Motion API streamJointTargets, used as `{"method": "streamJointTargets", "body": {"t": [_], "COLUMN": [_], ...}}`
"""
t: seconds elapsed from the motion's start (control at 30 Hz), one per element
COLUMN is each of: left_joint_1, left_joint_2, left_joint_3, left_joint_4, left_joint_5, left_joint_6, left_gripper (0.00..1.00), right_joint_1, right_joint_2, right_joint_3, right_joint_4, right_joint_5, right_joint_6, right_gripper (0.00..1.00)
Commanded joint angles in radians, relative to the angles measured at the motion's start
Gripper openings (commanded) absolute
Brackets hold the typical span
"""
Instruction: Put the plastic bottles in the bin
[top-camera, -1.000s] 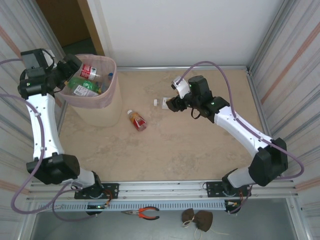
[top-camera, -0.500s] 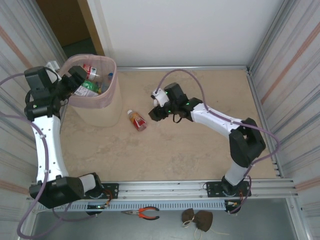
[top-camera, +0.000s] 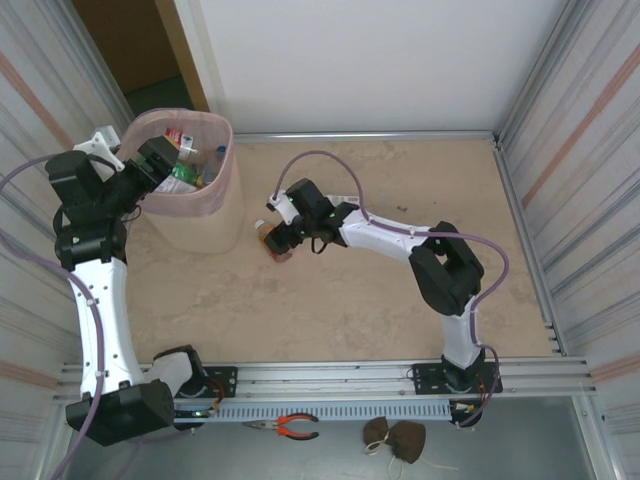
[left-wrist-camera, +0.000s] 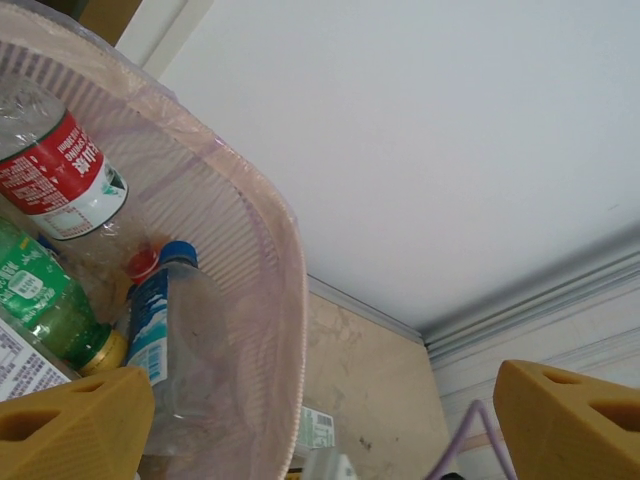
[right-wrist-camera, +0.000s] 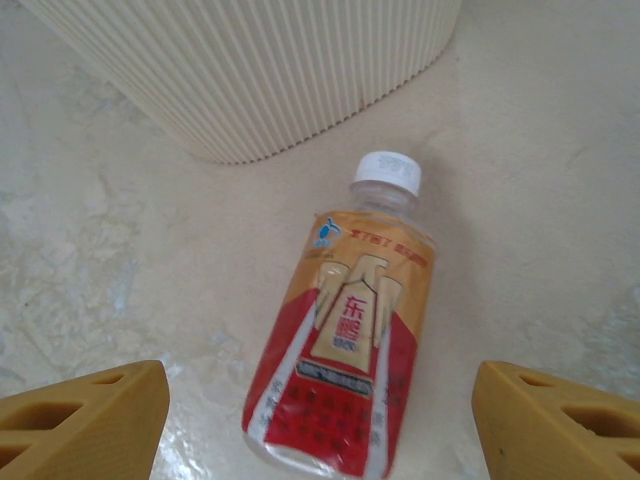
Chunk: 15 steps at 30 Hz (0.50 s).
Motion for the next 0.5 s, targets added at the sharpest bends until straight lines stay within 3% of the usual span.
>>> {"method": "streamJointTargets", "body": {"t": [0.0,0.47], "left_joint_1": [0.007,0.007], "left_joint_2": [-0.015,-0.036], "left_joint_3": [-0.005,-0.017], "left_joint_4": [0.045,0.043], "left_joint_5": [0.047,0.065], "left_joint_6": [-0.03,-0.045], "left_gripper": [0.88,0.88], "right_joint_1": [0.02,0.056], "right_joint_2": [0.064,0.222], "right_joint_3": [0.048,0.087], "right_joint_4": [0.002,0.035], "right_joint_5": [0.024,0.129], "right_joint_6": [0.042,0.066], "right_gripper": [0.8,0.78]}}
